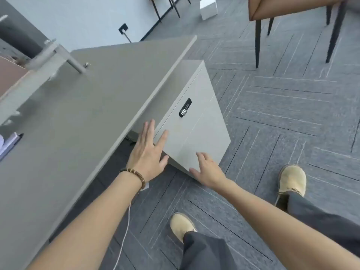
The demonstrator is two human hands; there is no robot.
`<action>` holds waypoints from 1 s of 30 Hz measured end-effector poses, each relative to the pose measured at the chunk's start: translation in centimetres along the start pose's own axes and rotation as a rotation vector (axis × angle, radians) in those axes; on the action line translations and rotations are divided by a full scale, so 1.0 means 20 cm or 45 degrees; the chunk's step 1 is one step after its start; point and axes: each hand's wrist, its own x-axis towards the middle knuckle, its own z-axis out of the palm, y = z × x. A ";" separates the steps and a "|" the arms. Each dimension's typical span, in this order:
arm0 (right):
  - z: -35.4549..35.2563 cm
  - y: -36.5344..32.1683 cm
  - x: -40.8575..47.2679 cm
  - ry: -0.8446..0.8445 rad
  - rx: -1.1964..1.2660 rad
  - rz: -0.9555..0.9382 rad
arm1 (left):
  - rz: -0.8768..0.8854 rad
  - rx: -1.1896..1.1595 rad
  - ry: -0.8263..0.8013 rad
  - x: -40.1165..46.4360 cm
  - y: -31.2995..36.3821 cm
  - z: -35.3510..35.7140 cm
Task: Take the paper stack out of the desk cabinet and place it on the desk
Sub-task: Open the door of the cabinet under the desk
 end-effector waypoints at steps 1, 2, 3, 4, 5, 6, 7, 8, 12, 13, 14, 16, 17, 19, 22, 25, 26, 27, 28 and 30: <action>0.03 0.00 0.03 0.009 0.053 0.029 | 0.028 0.016 0.003 0.04 -0.01 0.02; 0.05 0.01 0.06 0.035 0.114 0.061 | 0.046 0.030 0.014 0.08 0.00 0.03; 0.09 0.01 0.08 0.046 0.154 0.081 | 0.061 0.070 0.014 0.12 -0.01 0.06; 0.12 0.00 0.10 0.055 0.182 0.093 | 0.104 0.091 0.002 0.15 -0.01 0.06; 0.16 -0.02 0.12 0.082 0.207 0.092 | 0.128 0.105 -0.007 0.16 -0.03 0.05; 0.18 -0.04 0.11 0.099 0.213 0.088 | 0.138 0.099 -0.027 0.15 -0.03 0.05; 0.23 -0.01 0.20 0.106 0.264 0.069 | 0.153 0.114 -0.042 0.23 -0.05 0.10; 0.27 0.01 0.29 0.117 0.302 0.058 | 0.152 0.126 -0.048 0.31 -0.08 0.14; 0.30 -0.03 0.30 0.233 0.352 0.092 | 0.139 0.138 0.004 0.28 -0.10 0.13; 0.32 -0.02 0.32 0.286 0.357 0.108 | 0.158 0.151 0.010 0.28 -0.09 0.14; 0.34 -0.02 0.34 0.334 0.329 0.124 | 0.169 0.155 0.014 0.28 -0.08 0.14; 0.37 -0.04 0.36 0.374 0.268 0.131 | 0.153 0.153 0.032 0.28 -0.10 0.16; 0.38 -0.04 0.38 0.388 0.253 0.119 | 0.144 0.154 0.035 0.28 -0.10 0.16; 0.38 -0.04 0.40 0.410 0.230 0.085 | 0.128 0.161 0.015 0.28 -0.09 0.15; 0.37 -0.02 0.41 0.437 0.209 0.040 | 0.119 0.142 0.027 0.28 -0.08 0.14; 0.34 0.01 0.40 0.430 0.116 -0.020 | 0.100 0.136 0.023 0.28 -0.08 0.13; 0.33 0.02 0.39 0.415 0.091 -0.035 | 0.095 0.131 0.015 0.28 -0.07 0.13; 0.31 0.03 0.38 0.406 0.073 -0.046 | 0.088 0.118 0.006 0.27 -0.07 0.12; 0.30 0.04 0.36 0.403 0.058 -0.053 | 0.083 0.094 0.004 0.27 -0.07 0.12; 0.25 0.08 0.31 0.385 0.025 -0.057 | 0.070 0.051 -0.006 0.27 -0.06 0.11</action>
